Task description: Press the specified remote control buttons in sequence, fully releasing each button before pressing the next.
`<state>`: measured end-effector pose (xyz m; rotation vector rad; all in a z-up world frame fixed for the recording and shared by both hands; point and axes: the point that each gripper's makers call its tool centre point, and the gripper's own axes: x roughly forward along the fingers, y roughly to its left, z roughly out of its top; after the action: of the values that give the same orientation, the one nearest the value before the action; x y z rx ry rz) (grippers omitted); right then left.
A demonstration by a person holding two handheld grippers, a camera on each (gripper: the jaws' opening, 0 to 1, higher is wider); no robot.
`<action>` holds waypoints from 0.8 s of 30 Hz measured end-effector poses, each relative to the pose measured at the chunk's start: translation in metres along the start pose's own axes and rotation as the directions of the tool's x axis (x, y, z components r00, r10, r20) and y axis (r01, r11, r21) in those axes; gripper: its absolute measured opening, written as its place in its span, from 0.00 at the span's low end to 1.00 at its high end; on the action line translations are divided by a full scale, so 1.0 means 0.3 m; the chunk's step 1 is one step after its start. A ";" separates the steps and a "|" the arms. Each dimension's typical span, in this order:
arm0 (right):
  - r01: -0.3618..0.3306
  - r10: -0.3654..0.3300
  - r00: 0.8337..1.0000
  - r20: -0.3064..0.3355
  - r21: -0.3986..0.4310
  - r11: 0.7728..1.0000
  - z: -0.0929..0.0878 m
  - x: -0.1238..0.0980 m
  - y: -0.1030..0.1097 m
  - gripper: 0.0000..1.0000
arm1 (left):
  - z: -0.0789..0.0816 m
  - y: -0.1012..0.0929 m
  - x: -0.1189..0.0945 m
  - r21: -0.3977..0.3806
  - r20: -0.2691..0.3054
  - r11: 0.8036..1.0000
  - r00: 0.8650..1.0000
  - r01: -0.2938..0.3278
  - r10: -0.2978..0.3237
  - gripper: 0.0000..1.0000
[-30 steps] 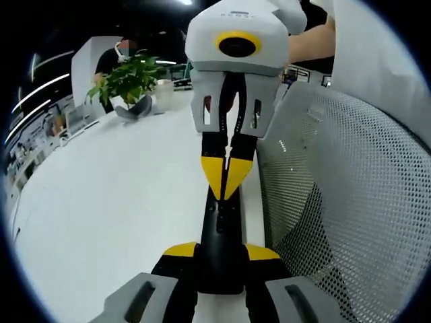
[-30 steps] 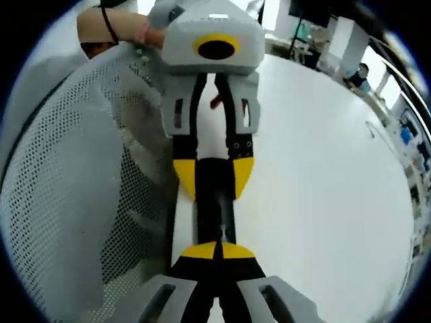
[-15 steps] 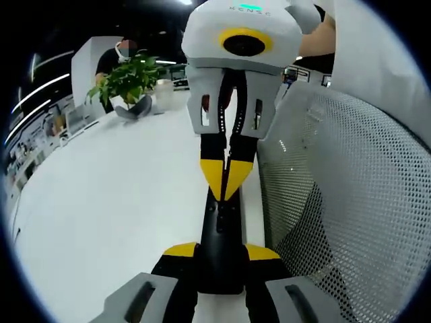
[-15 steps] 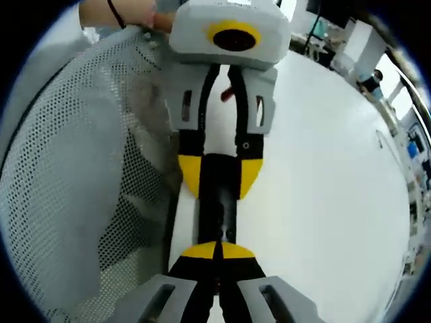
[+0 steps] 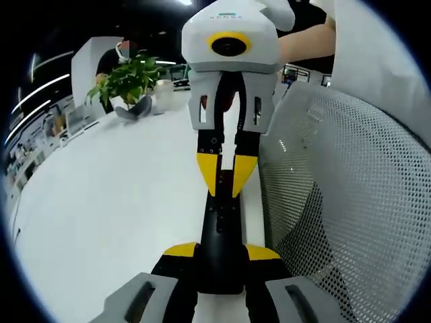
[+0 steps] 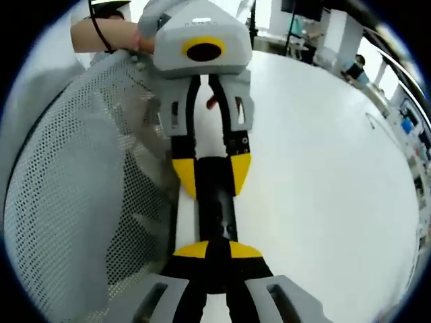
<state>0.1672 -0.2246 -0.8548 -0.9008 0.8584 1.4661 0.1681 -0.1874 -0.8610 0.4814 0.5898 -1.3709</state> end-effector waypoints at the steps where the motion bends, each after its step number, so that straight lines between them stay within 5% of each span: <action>1: 0.002 -0.003 1.000 -0.013 -0.043 0.999 0.000 0.000 0.000 0.05 | 0.000 0.000 0.000 0.000 0.000 1.000 1.000 0.000 0.000 0.25; 9: -0.006 0.006 1.000 -0.005 0.008 1.000 -0.007 -0.004 -0.011 0.05 | 0.000 0.001 0.000 0.000 0.001 1.000 1.000 0.000 0.000 0.25; 14: 0.012 -0.017 0.998 -0.060 -0.088 0.996 -0.006 0.002 -0.003 0.05 | 0.001 0.000 0.000 0.002 0.003 1.000 1.000 0.004 -0.004 0.25; 20: 0.016 -0.023 0.996 -0.083 -0.082 0.996 -0.006 0.008 -0.006 0.05 | 0.001 -0.001 0.001 0.005 0.003 1.000 1.000 0.006 -0.006 0.25; 22: 0.040 -0.034 0.995 -0.092 0.064 0.997 -0.010 0.006 -0.007 0.05 | 0.001 -0.002 0.002 0.006 0.002 1.000 1.000 0.006 -0.006 0.25; 24: 0.035 -0.034 0.995 -0.094 0.006 0.999 -0.007 0.008 -0.006 0.05 | 0.002 -0.002 0.002 0.005 0.000 1.000 1.000 0.001 -0.001 0.25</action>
<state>0.1691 -0.2254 -0.8579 -0.9809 0.9130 1.3982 0.1676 -0.1883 -0.8610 0.4852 0.5868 -1.3740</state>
